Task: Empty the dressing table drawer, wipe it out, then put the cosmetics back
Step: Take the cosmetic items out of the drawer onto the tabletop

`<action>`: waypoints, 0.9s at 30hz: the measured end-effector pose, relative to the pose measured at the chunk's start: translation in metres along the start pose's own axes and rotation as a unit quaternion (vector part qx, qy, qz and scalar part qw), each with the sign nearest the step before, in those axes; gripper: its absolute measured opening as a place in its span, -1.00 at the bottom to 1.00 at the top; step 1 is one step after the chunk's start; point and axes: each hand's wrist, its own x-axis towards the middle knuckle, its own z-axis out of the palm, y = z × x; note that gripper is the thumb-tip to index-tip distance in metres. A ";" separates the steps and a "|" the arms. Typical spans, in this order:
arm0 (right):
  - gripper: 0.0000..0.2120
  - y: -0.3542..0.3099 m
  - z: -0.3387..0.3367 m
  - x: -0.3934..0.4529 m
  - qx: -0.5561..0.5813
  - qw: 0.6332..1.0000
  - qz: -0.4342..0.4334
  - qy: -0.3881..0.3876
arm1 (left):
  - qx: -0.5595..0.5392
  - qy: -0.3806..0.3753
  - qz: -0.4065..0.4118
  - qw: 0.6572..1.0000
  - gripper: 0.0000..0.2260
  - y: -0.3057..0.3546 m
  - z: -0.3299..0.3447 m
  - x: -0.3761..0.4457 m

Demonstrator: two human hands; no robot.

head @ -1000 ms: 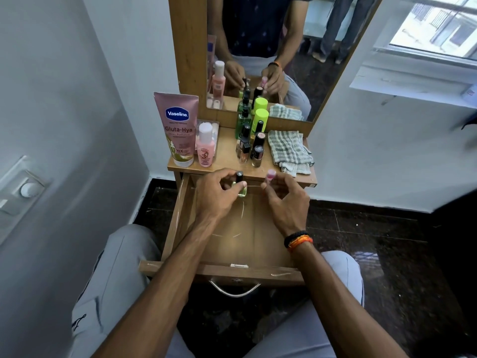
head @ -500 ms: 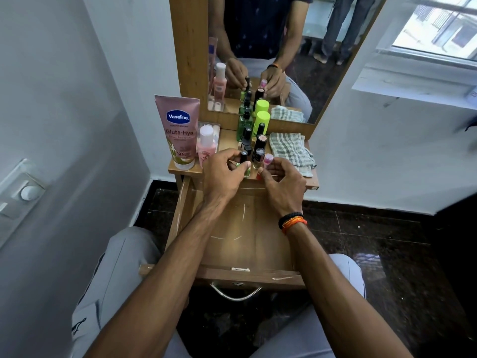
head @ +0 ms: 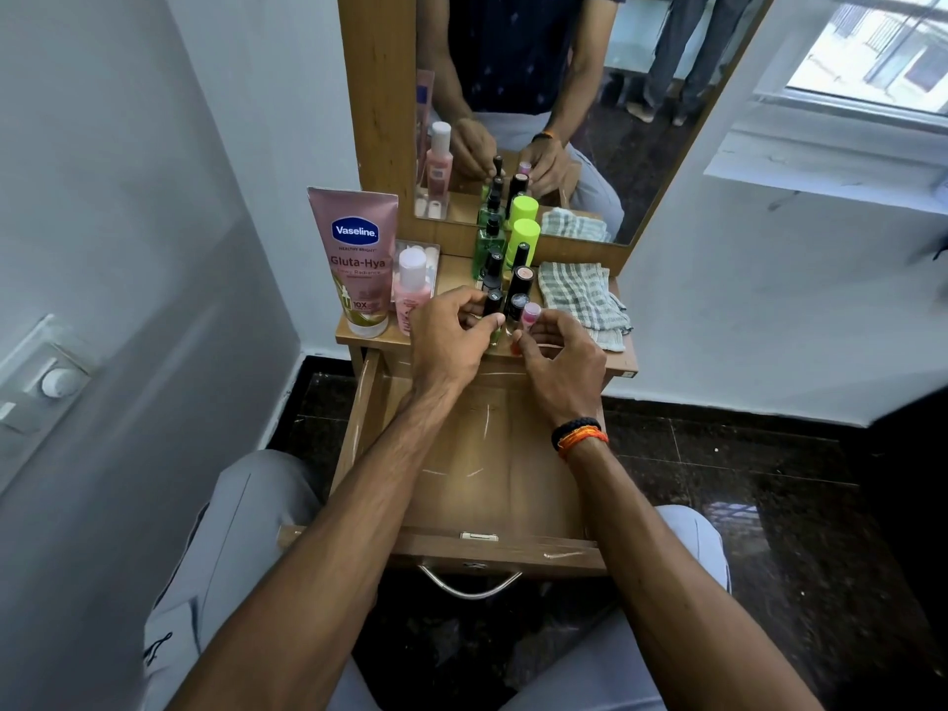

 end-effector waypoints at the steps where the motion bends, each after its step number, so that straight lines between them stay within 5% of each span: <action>1: -0.76 0.000 0.000 0.000 0.000 1.000 -0.003 0.001 | -0.001 -0.001 0.001 1.000 -0.77 -0.001 0.001 0.000; 17: -0.74 0.006 0.005 0.001 0.007 1.000 -0.007 0.004 | -0.005 0.026 0.006 1.000 -0.79 -0.002 0.007 -0.003; 27: -0.58 0.010 -0.003 -0.007 0.001 1.000 0.007 0.028 | -0.031 0.050 0.001 0.998 -0.65 -0.003 0.005 -0.015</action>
